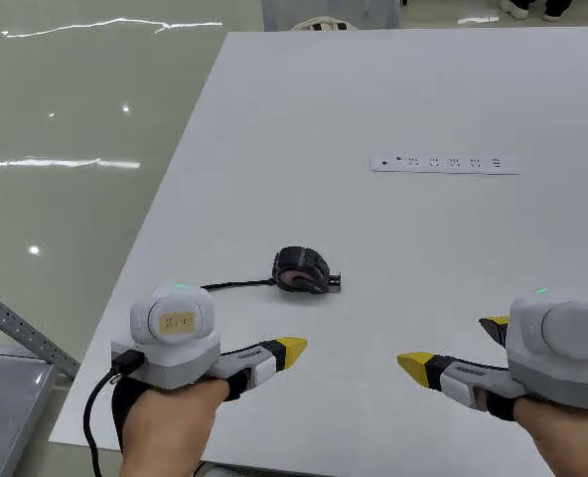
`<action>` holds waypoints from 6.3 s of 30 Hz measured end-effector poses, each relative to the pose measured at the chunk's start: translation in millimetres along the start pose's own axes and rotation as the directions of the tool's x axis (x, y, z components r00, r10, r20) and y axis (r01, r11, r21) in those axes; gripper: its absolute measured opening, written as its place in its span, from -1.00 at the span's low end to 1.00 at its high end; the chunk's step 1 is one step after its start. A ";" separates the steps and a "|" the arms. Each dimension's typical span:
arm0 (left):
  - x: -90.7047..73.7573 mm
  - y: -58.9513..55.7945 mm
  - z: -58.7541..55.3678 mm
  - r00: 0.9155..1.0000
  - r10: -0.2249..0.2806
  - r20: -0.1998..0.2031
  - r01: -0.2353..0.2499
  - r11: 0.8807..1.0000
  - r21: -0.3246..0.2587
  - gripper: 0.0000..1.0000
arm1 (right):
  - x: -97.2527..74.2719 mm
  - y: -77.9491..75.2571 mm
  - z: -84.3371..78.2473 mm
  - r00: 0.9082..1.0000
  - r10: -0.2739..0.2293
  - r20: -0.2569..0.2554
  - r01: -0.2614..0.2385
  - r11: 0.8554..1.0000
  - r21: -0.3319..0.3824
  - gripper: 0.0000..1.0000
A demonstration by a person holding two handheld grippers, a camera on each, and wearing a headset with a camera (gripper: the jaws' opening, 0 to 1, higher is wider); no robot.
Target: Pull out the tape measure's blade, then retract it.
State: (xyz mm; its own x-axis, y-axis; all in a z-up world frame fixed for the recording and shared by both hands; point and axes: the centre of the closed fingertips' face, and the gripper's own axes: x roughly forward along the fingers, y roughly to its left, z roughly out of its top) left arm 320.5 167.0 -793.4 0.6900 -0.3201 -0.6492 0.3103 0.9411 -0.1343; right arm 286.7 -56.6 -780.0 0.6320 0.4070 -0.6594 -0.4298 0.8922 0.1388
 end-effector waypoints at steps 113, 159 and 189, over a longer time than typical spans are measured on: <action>120.0 29.7 26.0 0.991 -0.122 -0.052 0.132 0.943 0.305 0.62 | 122.9 -3.0 22.2 0.978 0.165 -0.129 -0.197 0.937 -0.288 0.17; 147.5 12.4 33.6 0.929 -0.318 -0.188 0.363 0.690 0.627 0.22 | 175.9 -2.5 25.9 0.939 0.256 -0.230 -0.342 0.753 -0.562 -0.11; 174.1 6.8 35.8 0.855 -0.386 -0.345 0.511 0.516 0.687 0.06 | 221.2 -11.2 14.9 0.911 0.275 -0.309 -0.412 0.666 -0.622 -0.23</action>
State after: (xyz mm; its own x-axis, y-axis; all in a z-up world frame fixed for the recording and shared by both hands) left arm 466.1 113.8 -880.5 0.2445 -0.5997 -0.7620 0.9621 0.2478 0.1137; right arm 440.9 26.4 -916.5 0.2582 0.5552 -0.7906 -0.9476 0.3048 -0.0954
